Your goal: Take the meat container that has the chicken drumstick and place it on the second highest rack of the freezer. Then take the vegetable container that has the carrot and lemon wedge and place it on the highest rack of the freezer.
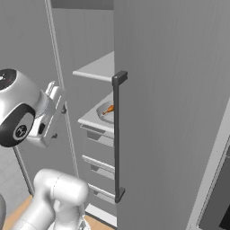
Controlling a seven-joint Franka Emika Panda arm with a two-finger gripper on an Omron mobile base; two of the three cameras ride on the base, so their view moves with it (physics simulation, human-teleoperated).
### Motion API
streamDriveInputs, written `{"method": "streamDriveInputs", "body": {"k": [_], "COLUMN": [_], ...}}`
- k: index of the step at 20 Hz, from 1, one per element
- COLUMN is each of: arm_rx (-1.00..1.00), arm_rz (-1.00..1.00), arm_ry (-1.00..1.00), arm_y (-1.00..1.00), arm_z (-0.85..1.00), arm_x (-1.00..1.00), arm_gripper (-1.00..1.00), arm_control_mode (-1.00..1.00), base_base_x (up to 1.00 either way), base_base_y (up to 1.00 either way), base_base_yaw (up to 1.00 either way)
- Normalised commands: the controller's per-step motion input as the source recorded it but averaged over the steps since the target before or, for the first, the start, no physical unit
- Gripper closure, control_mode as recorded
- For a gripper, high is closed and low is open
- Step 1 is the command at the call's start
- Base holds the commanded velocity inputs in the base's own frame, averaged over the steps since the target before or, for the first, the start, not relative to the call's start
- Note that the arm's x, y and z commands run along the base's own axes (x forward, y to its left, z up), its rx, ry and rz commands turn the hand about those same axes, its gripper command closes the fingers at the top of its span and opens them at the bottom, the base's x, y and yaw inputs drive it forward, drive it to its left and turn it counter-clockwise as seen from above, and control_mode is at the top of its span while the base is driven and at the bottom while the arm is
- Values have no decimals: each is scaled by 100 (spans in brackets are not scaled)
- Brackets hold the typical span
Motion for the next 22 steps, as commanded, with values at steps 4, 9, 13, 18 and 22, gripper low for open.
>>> {"method": "streamDriveInputs", "body": {"k": [4,9,13,18,22], "arm_rx": [-1,0,0,0,0], "arm_rz": [0,-1,0,0,0], "arm_ry": [0,0,0,0,0], "arm_y": [5,0,0,0,0], "arm_z": [-12,-5,0,0,0], "arm_x": [0,0,0,0,0], "arm_gripper": [-100,-100,-100,-100,-100], "arm_control_mode": [-100,100,100,100,100], "base_base_x": [0,-15,-99,-94,-43], "base_base_y": [0,-2,-63,-96,-100], "base_base_yaw": [0,0,-7,-29,-32]}}
